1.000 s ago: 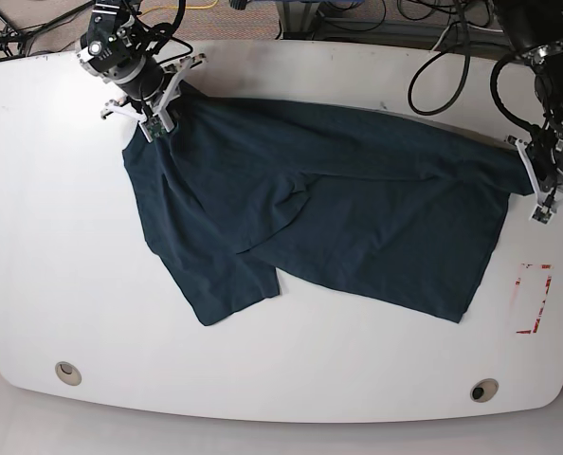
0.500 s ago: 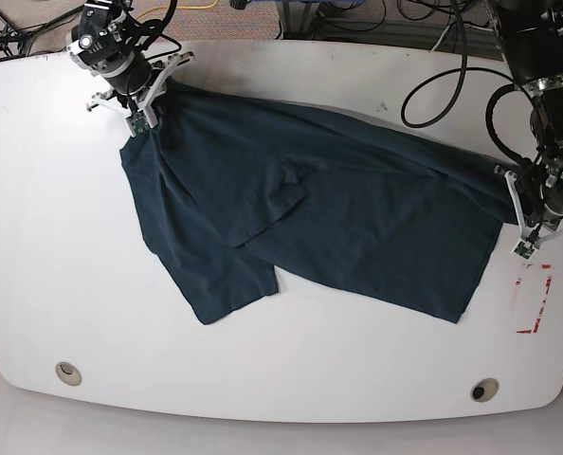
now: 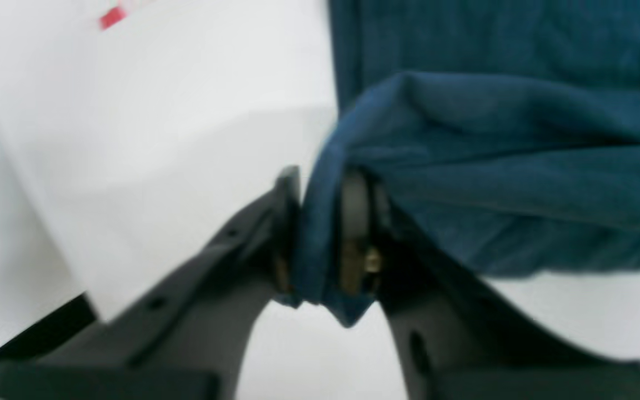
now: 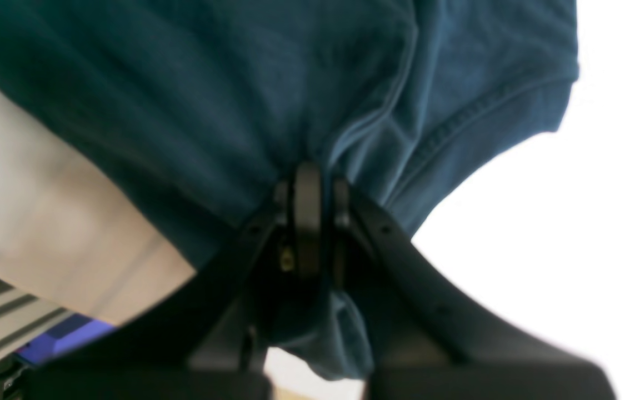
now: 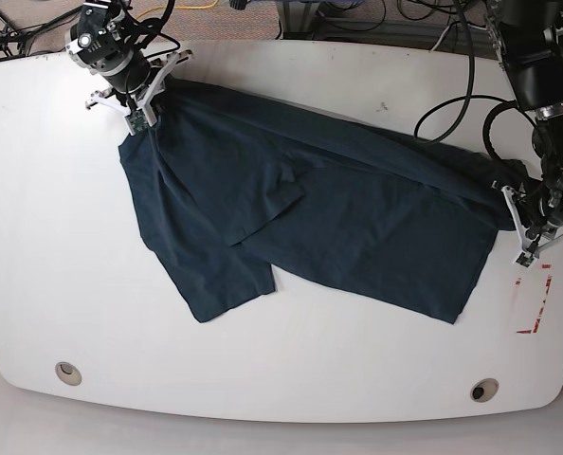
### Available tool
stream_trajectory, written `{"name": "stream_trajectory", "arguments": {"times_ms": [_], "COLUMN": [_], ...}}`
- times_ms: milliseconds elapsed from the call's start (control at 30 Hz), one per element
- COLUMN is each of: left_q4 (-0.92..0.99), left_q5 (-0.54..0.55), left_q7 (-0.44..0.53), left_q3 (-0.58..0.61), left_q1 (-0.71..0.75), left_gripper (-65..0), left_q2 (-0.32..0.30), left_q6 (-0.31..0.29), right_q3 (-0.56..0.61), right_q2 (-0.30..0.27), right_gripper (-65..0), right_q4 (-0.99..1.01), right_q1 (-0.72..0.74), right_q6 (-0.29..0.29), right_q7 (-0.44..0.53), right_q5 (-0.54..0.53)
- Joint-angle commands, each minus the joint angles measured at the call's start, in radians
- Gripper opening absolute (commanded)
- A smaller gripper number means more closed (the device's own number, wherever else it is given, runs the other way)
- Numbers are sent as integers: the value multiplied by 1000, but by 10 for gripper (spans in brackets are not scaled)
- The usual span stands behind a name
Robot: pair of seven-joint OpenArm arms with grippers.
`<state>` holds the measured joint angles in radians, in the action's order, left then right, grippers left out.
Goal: Fold the T-shirt properly
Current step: 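Drag the left gripper's held corner along the shirt edge toward the hem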
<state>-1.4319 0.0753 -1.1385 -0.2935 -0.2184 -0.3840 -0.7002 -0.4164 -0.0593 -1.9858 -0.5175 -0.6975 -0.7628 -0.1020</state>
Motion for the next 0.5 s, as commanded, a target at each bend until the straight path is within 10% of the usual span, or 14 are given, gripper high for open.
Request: {"name": "stream_trajectory", "arguments": {"times_ms": [0,467], "left_q4": [6,193], "left_q5": [-6,-6], "left_q7": [48,252], "left_q3": [-6,63], "left_q1": [-22,-55], "left_gripper": [-515,-511], "left_q2": [-23,-30], "left_q6": [2,2], "right_q3": [-17,-22], "right_q2": [-6,-9], "right_gripper": [-650,-650], "right_q4": [-13,13], "right_q1": [-5,-3], "right_q6": [-1,-1], "right_q7": [19,19], "right_q5": [-6,3]}}
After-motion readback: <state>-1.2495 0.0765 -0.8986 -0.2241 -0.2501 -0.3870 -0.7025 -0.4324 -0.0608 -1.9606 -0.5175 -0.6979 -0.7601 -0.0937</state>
